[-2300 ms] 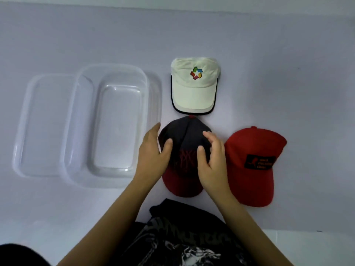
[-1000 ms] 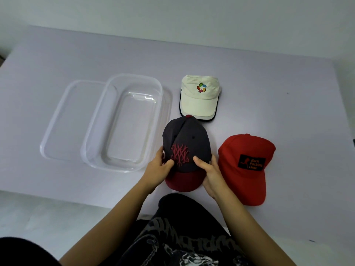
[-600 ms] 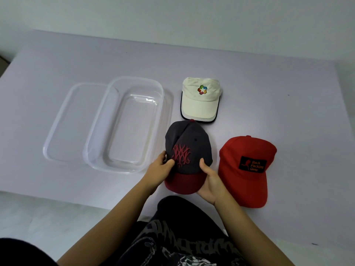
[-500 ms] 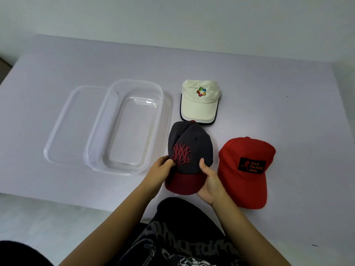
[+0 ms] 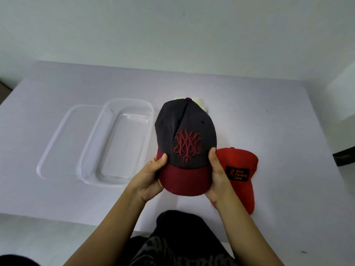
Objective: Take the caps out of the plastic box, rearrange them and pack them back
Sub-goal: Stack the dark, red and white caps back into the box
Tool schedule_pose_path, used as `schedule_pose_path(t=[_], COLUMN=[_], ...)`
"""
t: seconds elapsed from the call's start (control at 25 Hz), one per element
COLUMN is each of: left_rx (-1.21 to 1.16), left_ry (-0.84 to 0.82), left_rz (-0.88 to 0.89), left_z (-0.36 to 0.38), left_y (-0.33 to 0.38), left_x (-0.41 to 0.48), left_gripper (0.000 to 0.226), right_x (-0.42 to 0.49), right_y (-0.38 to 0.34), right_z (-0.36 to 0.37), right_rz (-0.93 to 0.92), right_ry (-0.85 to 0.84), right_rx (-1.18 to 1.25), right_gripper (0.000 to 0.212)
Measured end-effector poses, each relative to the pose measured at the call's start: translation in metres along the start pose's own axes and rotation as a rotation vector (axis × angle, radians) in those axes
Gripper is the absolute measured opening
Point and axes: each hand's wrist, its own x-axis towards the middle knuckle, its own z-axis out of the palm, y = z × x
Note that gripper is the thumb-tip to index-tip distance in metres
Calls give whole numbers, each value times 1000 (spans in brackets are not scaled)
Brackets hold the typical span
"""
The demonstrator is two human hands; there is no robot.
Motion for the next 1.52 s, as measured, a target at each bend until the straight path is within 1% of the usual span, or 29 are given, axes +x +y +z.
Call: schedule_pose_path(t=[0.08, 0.12, 0.16, 0.24, 0.28, 0.32, 0.36, 0.44, 0.56, 0.68, 0.72, 0.8, 0.84, 0.88, 0.96, 1.0, 1.08, 1.16, 1.2, 1.36, 1.4, 1.52], left_rx=[-19, -19, -15, 3, 9, 9, 1, -22, -13, -8, -12, -9, -2, 7, 1, 6, 50, 110, 127, 117, 136, 271], left_ry=[-29, -29, -16, 38, 64, 84, 94, 88, 66, 49, 46, 91, 132, 178, 264, 306, 375, 436, 459, 500, 516, 638], left_rz=[6, 4, 2, -1, 1, 9, 24, 50, 63, 75, 80, 100, 111, 120, 137, 138, 107, 34, -9, -176, -205, -267], left_z=[2, -1, -3, -8, -11, -14, -17, -22, -32, -49, -55, -69, -80, -92, -117, -128, -144, -154, -157, -169, -172, -171], left_y=[-5, -8, -10, -13, -14, -13, -11, -4, 14, 42, 54, 75, 88, 101, 123, 132, 142, 140, 137, 123, 122, 121], left_x=[-2, -4, -6, -12, -15, -18, -23, -29, -35, -41, -45, -52, -56, -59, -60, -58, -47, -31, -25, -9, -7, -2], left_gripper=[60, 62, 63, 69, 74, 78, 81, 77, 68, 63, 56, 31, 27, 31, 38, 42, 41, 38, 38, 39, 39, 35], right_x=[0, 2, 4, 11, 13, 15, 16, 16, 19, 32, 39, 53, 61, 69, 81, 86, 90, 95, 98, 102, 103, 103], right_y=[-15, -23, -29, -34, -34, -31, -27, -18, -6, 1, 3, 10, 20, 33, 65, 82, 112, 133, 142, 161, 164, 166], right_z=[-3, -4, -5, -6, -4, -1, 3, 11, 26, 53, 64, 87, 99, 108, 118, 118, 112, 106, 106, 108, 107, 105], right_rz=[-36, -43, -37, -19, 0, 31, 67, 100, 57, -8, -24, -35, -29, -21, -15, 5, 73, 123, 119, 0, -22, -52], right_ry=[4, 35, 73, 166, 195, 201, 191, 167, 136, 71, 46, 20, 46, 101, 293, 381, 480, 515, 527, 638, 665, 722], right_rx=[-37, -64, -104, -203, -240, -245, -206, -83, 18, -16, -53, -190, -317, -476, -782, -873, -939, -965, -986, -1156, -1186, -1234], right_gripper=[73, 66, 58, 32, 23, 21, 21, 20, 20, 27, 32, 44, 45, 43, 37, 39, 46, 50, 50, 38, 37, 36])
